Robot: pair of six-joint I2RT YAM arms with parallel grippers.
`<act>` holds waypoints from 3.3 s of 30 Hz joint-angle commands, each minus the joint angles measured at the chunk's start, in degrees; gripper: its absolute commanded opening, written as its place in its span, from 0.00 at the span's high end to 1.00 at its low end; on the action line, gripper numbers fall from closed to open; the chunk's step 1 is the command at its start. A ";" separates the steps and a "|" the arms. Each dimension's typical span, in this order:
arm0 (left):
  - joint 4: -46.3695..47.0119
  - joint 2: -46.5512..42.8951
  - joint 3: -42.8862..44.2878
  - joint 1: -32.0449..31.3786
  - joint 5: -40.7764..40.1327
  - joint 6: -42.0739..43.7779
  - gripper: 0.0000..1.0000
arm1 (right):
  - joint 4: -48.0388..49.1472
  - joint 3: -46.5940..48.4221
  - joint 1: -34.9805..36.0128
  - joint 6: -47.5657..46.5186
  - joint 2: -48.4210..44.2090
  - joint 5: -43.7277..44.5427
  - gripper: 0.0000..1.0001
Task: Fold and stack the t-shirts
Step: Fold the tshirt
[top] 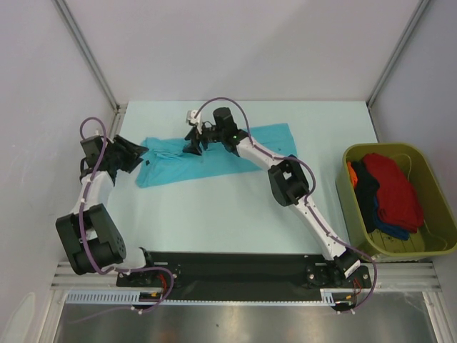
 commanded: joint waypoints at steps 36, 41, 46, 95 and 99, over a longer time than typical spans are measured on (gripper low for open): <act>0.52 -7.30 -5.74 -0.03 2.44 0.81 0.43 | -21.13 -3.38 6.12 95.63 -6.49 54.02 0.45; 1.04 -7.65 -5.74 -0.12 2.35 -0.07 0.43 | -19.90 -3.91 6.21 97.74 -5.18 53.41 0.47; 0.96 -7.48 -4.69 -0.12 2.36 -0.25 0.43 | -20.52 -1.18 6.47 98.09 -2.98 53.50 0.49; -7.04 22.14 20.09 -2.40 4.73 10.99 0.27 | -5.75 -5.39 0.50 94.06 -3.14 45.50 0.61; -12.39 26.53 25.54 -2.75 3.51 14.86 0.30 | -6.09 -8.48 -1.52 86.07 -7.19 43.49 0.49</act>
